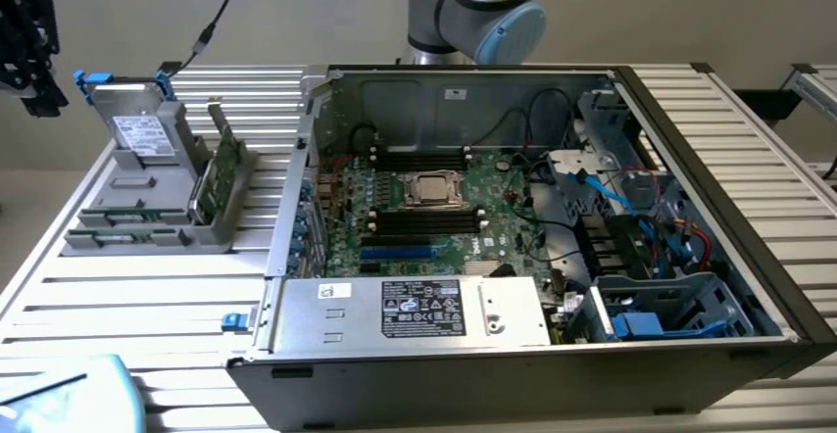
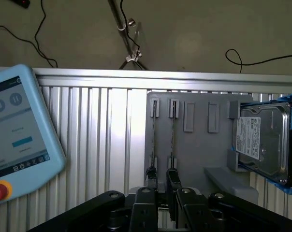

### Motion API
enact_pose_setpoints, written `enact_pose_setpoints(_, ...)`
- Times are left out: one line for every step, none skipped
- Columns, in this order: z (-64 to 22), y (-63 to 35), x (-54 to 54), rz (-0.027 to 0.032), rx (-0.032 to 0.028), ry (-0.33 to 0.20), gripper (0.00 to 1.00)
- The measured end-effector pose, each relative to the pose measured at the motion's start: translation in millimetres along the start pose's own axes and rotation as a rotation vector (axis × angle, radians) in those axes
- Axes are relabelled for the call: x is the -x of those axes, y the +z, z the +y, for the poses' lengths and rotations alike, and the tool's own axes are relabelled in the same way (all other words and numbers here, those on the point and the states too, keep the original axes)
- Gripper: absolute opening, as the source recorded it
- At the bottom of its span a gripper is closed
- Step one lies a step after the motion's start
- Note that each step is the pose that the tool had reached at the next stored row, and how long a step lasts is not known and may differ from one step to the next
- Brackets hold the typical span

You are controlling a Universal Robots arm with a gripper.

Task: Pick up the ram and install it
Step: 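Pick up the ram and move it above insertion slot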

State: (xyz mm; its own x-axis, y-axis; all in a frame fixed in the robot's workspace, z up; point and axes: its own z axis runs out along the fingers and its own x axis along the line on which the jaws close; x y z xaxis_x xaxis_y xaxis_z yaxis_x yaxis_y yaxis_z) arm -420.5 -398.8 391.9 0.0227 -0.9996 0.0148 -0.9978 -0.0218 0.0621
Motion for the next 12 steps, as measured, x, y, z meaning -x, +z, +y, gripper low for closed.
enact_pose_setpoints(0.0, 0.0, 0.0, 0.0000, 0.0000, 0.000, 0.22)
enact_pose_setpoints(0.0, 0.0, 0.0, 0.0000, 0.0000, 0.000, 0.22)
enact_pose_setpoints(0.0, 0.0, 0.0, 0.0000, 0.0000, 0.000, 0.22)
enact_pose_setpoints(0.0, 0.0, 0.0, 0.0000, 0.0000, 0.000, 0.22)
enact_pose_setpoints(0.0, 0.0, 0.0, 0.0000, 0.0000, 0.000, 0.22)
enact_pose_setpoints(0.0, 0.0, 0.0, 0.0000, 0.0000, 0.000, 0.24)
enact_pose_setpoints(0.0, 0.0, 0.0, 0.0000, 0.0000, 0.000, 0.30)
enact_pose_setpoints(0.0, 0.0, 0.0, 0.0000, 0.0000, 0.000, 0.30)
enact_pose_setpoints(0.0, 0.0, 0.0, 0.0000, 0.0000, 0.000, 0.30)
enact_pose_setpoints(0.0, 0.0, 0.0, 0.0000, 0.0000, 0.000, 0.37)
enact_pose_setpoints(0.0, 0.0, 0.0, 0.0000, 0.0000, 0.000, 0.37)
enact_pose_setpoints(0.0, 0.0, 0.0, 0.0000, 0.0000, 0.000, 0.37)
